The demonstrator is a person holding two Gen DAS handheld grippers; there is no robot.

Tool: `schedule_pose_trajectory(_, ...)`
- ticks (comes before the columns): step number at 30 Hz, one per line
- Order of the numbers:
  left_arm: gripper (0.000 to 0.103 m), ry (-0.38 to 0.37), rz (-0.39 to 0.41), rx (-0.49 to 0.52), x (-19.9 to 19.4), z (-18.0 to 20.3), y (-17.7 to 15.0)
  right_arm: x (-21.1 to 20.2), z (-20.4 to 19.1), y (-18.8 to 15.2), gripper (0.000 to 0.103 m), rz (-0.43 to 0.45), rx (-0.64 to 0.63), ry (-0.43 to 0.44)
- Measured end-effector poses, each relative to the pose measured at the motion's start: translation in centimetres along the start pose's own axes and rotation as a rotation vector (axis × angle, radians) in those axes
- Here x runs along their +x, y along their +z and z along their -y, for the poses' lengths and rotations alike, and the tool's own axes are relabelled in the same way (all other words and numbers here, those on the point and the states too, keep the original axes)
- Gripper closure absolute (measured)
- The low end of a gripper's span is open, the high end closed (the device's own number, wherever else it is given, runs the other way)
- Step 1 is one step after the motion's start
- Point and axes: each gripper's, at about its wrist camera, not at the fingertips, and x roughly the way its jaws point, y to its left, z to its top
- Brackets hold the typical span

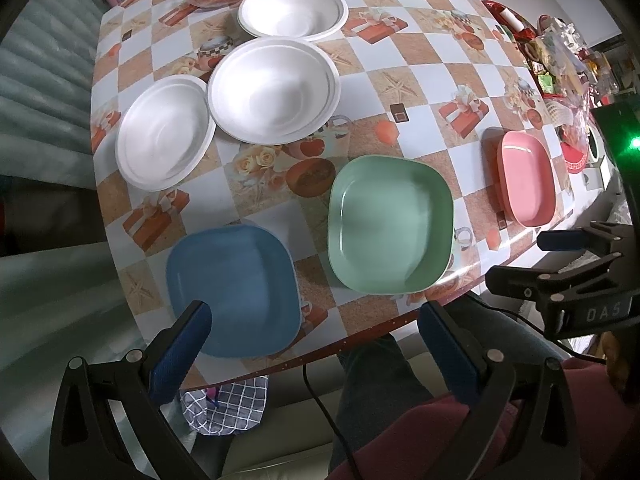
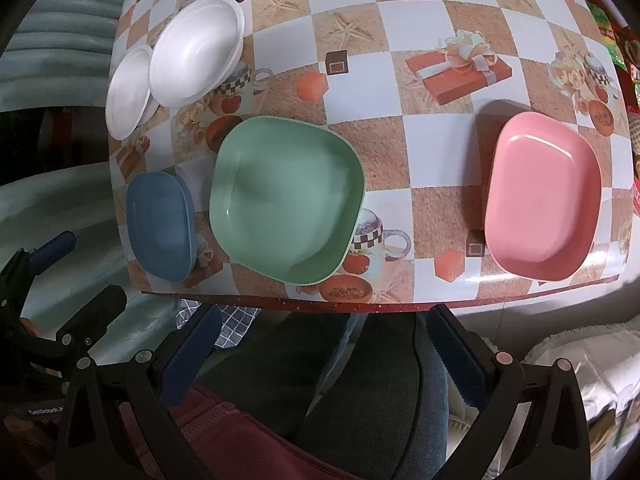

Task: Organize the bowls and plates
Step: 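Move both grippers toward the green square plate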

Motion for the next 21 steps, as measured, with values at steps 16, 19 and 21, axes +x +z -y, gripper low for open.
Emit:
schedule_pose_trajectory(16, 0.0, 0.074, 0.006, 0.008, 2.2, -0.6, 0.2, -0.3, 2.4, 0.5, 0.0, 0.025, 0.1, 0.044)
schedule_pose_trajectory(19, 0.0, 0.082, -0.024, 0.003, 3.1, -0.7, 0.2, 0.0, 2.8, 0.8, 0.0, 0.039, 0.114, 0.034)
schedule_pose_trajectory(21, 0.0, 0.079, -0.037, -0.001, 3.8, -0.6, 0.4, 0.3, 2.9, 1.0, 0.0, 0.044, 0.121, 0.022)
